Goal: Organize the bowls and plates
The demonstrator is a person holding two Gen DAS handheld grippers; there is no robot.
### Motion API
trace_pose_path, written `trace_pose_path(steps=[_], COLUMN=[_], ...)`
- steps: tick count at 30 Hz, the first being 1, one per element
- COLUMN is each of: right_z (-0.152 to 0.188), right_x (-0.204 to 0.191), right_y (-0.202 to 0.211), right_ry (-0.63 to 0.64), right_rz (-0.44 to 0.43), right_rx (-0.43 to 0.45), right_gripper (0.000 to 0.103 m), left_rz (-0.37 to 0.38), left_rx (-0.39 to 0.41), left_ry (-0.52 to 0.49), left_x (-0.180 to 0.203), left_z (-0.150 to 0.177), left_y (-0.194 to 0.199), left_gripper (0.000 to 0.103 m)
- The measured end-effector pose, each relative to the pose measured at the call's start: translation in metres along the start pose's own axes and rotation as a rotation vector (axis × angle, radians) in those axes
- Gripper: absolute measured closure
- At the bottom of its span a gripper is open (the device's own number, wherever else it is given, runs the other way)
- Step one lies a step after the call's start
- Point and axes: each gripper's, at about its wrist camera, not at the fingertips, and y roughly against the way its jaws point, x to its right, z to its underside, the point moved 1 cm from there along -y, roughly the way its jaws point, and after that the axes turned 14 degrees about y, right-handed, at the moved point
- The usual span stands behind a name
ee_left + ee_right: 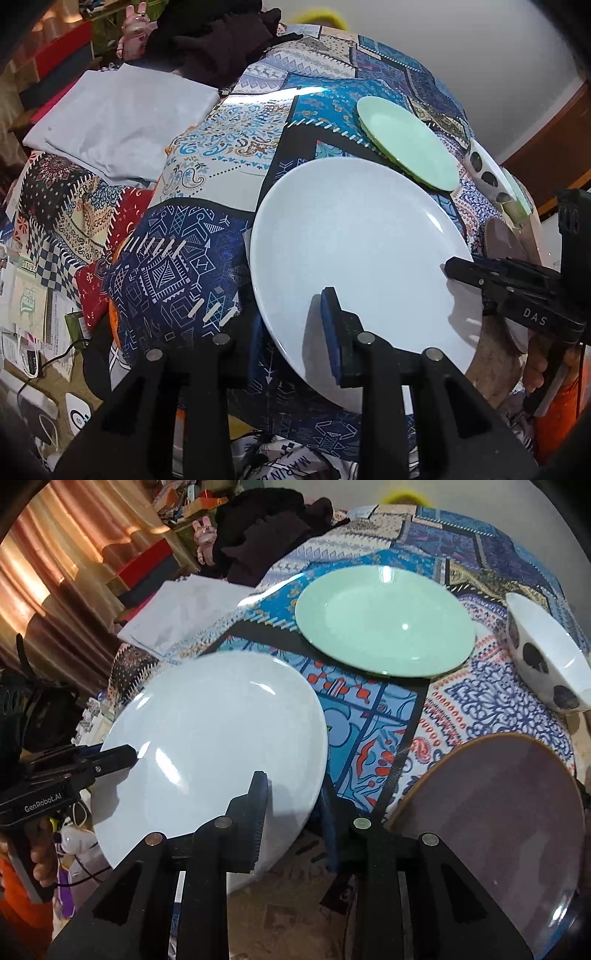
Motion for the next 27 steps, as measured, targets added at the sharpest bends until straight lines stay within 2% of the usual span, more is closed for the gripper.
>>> trace_pose_path(steps=[13,27], right_z=[0.012,0.05], right_x=[0.018,0.054], right_y=[0.051,0.102], right_ry=[-0.025,-0.106], right_rz=[0.052,0.125], right_rx=[0.115,0.192], right_gripper=[0.078,0.078], left_rz=[0.036,0.099], left_rx=[0.064,0.089], left_ry=[-0.061,-0.181], left_x=[0.039,0.112], left_z=[-0.001,0.009], left_y=[0.028,0.04], left_gripper=[0.072,0.072])
